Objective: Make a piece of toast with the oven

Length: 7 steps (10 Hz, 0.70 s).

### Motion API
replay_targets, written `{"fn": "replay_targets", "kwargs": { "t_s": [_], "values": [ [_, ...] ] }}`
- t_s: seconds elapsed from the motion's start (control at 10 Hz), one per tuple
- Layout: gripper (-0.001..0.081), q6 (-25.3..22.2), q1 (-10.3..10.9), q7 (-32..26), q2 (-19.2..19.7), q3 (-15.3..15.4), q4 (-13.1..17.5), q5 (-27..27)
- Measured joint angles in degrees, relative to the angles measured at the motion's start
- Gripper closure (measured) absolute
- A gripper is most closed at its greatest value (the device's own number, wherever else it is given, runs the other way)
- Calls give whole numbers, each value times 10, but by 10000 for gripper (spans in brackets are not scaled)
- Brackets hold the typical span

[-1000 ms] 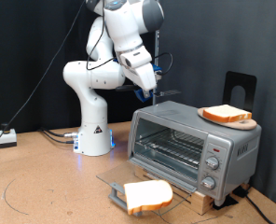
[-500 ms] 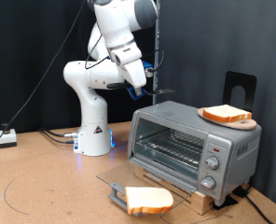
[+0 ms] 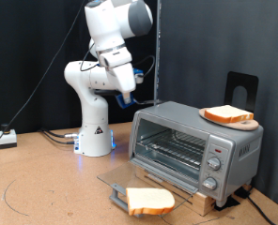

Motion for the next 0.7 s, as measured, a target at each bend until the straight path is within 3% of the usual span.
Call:
{"fn": "replay_targets", "kwargs": {
  "t_s": [0.2,0.3,0.4,0.5,0.6,0.7],
  "values": [
    [410,41,-59,61,22,35,1,-49],
    [410,49,-74,70,39,44,9,-56],
    [410,47,-74,62,38,43,8,-54],
    [410,34,-70,7,43,34,8,-53],
    [410,43,-66,-66,59,19,8,-36],
    [410,87,-67,-107,85,14,7,-23]
  ]
}}
